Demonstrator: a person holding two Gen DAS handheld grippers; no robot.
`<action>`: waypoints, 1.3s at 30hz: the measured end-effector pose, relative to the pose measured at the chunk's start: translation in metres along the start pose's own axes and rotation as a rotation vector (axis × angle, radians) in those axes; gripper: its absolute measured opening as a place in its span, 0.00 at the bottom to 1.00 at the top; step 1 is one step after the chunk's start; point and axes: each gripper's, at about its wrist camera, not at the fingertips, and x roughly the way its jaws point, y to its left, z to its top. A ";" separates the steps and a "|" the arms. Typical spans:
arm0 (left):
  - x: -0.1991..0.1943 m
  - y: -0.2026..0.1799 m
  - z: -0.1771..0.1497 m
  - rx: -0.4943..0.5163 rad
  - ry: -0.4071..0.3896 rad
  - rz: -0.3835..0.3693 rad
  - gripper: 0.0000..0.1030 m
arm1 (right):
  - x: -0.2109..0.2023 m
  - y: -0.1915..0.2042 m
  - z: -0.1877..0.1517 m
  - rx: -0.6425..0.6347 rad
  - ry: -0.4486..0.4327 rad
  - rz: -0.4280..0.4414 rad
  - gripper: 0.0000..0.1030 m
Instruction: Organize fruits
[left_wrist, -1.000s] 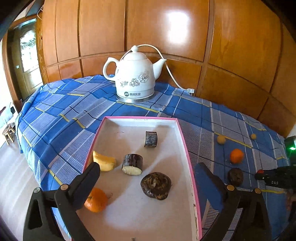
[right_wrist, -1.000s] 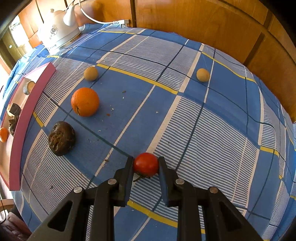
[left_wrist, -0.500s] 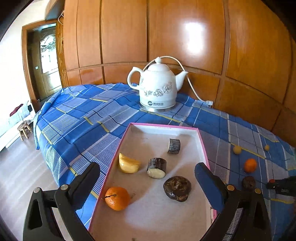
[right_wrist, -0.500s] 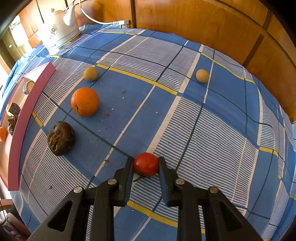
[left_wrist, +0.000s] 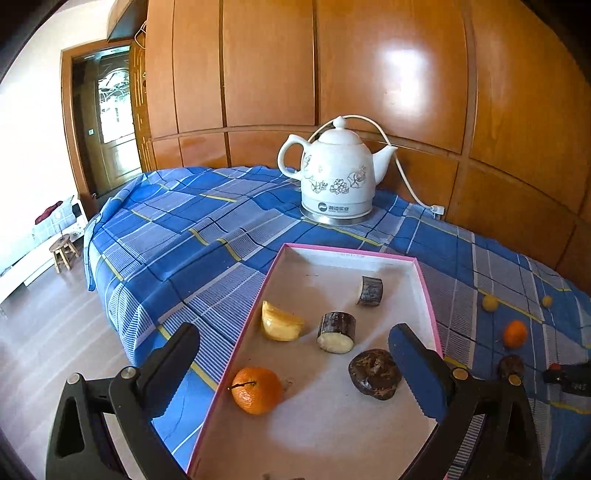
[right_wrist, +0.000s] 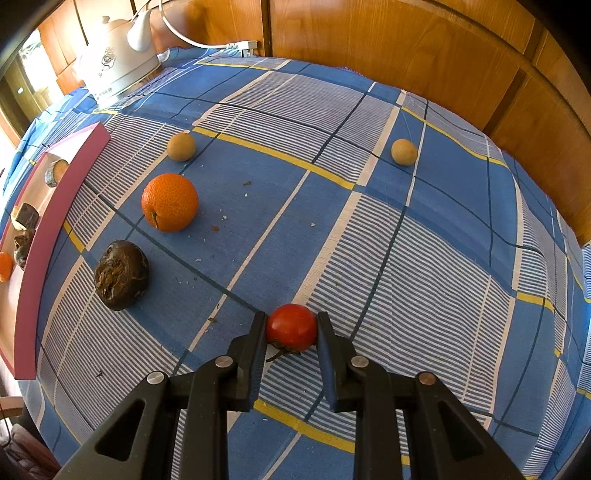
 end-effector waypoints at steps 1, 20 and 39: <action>0.001 0.000 -0.001 0.001 0.009 -0.009 1.00 | 0.000 0.000 0.000 0.000 -0.001 0.000 0.25; 0.006 0.001 -0.011 -0.012 0.051 -0.132 1.00 | -0.002 0.002 -0.001 -0.012 -0.013 -0.013 0.26; 0.007 0.008 -0.013 0.005 0.070 -0.108 1.00 | -0.002 0.002 -0.001 -0.006 -0.014 -0.010 0.26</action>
